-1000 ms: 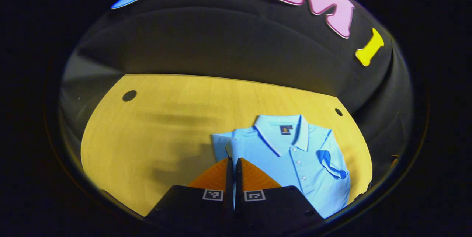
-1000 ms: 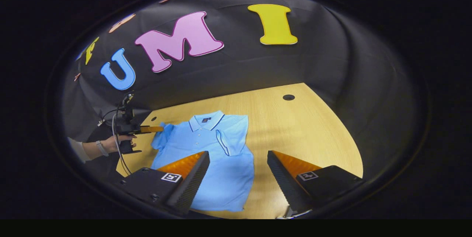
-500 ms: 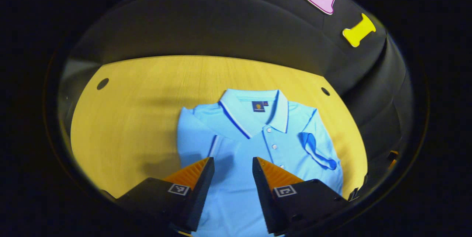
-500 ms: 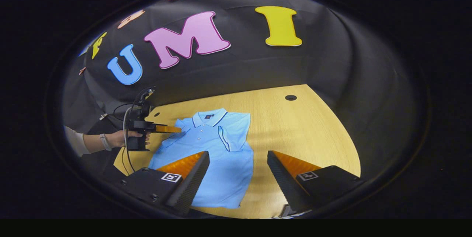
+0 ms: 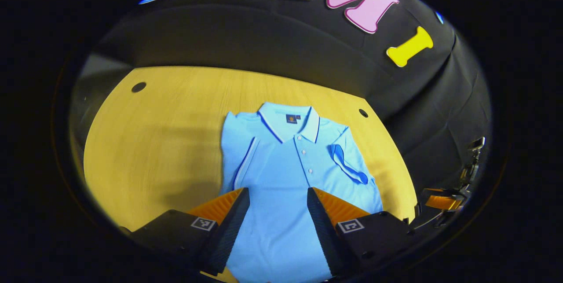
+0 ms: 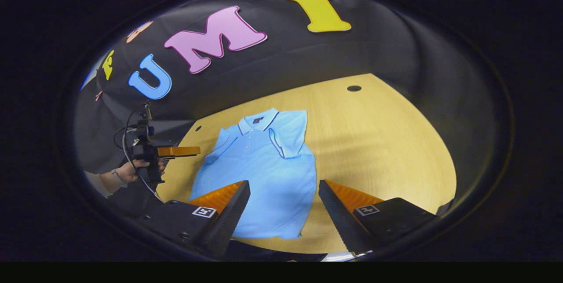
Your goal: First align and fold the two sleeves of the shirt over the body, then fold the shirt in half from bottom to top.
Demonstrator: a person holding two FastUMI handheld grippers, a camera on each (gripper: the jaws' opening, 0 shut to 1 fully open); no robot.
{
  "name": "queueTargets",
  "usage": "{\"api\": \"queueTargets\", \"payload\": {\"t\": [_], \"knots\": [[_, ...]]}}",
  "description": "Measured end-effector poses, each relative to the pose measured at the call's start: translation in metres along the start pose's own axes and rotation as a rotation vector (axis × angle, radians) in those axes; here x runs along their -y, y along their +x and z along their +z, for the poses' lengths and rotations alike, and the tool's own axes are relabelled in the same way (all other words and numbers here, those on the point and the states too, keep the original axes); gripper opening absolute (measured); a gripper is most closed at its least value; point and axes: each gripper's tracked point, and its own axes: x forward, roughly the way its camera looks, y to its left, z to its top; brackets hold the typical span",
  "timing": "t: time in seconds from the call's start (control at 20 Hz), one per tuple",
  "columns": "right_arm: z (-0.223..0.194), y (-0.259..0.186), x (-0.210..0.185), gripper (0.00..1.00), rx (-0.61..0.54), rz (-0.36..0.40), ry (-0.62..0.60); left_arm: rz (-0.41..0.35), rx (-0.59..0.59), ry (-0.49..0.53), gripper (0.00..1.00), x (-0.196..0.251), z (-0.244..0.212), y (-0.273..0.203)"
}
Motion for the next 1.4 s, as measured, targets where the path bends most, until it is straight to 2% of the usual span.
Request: {"api": "queueTargets", "payload": {"t": [0.1, 0.2, 0.4, 0.55, 0.75, 0.95, 1.1, 1.2, 1.4], "knots": [[-0.017, 0.000, 0.000, 0.98, -0.030, 0.016, 0.016, 0.038, -0.010, -0.014, 0.86, -0.018, -0.032, -0.024], [-0.039, 0.000, 0.003, 0.98, -0.077, 0.022, 0.015, 0.042, -0.030, -0.074, 0.86, -0.026, -0.067, -0.047], [-0.062, -0.003, -0.003, 0.98, -0.137, 0.102, 0.034, 0.068, -0.083, -0.168, 0.86, -0.046, -0.130, -0.074], [-0.076, 0.000, 0.001, 0.98, -0.175, 0.122, 0.079, 0.039, -0.138, -0.207, 0.86, -0.042, -0.163, -0.085], [-0.105, 0.003, 0.019, 0.98, -0.247, 0.094, 0.097, 0.005, -0.220, -0.219, 0.86, -0.038, -0.203, -0.095], [-0.123, 0.010, 0.023, 0.98, -0.293, 0.097, 0.124, -0.023, -0.279, -0.223, 0.86, -0.030, -0.227, -0.095], [-0.131, 0.018, 0.012, 1.00, -0.326, 0.146, 0.146, -0.054, -0.289, -0.234, 0.87, -0.022, -0.229, -0.094], [-0.131, 0.023, 0.007, 0.98, -0.328, 0.178, 0.169, -0.069, -0.293, -0.241, 0.86, -0.019, -0.228, -0.092], [-0.128, 0.033, -0.012, 0.97, -0.339, 0.269, 0.287, -0.049, -0.321, -0.227, 0.83, -0.019, -0.231, -0.087]]}}
